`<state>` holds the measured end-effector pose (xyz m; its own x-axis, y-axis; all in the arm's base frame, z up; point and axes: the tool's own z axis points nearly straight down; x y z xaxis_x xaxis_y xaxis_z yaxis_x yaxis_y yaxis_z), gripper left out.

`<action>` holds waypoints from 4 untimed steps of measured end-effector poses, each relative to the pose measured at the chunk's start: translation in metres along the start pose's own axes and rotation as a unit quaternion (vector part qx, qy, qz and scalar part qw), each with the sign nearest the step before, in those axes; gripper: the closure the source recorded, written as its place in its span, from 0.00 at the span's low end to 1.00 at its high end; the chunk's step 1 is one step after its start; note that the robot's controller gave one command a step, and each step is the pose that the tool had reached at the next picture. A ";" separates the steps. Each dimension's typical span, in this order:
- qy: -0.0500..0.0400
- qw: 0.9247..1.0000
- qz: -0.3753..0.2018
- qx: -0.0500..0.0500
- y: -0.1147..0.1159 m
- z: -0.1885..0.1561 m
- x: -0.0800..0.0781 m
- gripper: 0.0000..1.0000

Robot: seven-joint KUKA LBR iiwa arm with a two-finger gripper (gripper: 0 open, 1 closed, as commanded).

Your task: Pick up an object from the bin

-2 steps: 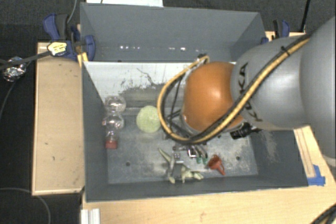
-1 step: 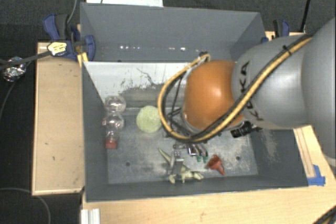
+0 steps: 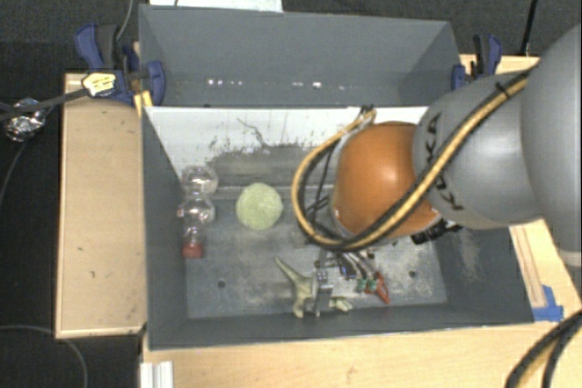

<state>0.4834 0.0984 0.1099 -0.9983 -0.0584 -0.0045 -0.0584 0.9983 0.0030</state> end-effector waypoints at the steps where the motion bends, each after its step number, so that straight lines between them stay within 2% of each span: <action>1: 0.001 1.000 0.024 0.001 -0.052 0.031 -0.024 1.00; 2: 0.001 1.000 0.026 0.001 -0.052 0.031 -0.024 0.00; 3: 0.001 1.000 0.027 0.001 -0.052 0.031 -0.024 0.00; 4: 0.001 1.000 -0.017 0.002 -0.037 0.034 -0.038 0.00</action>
Offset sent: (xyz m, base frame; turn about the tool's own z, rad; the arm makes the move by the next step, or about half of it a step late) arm 0.0000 0.0000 0.0000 0.0000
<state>0.5232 0.0637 0.0761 -0.9957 -0.0924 -0.0028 -0.0924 0.9957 -0.0005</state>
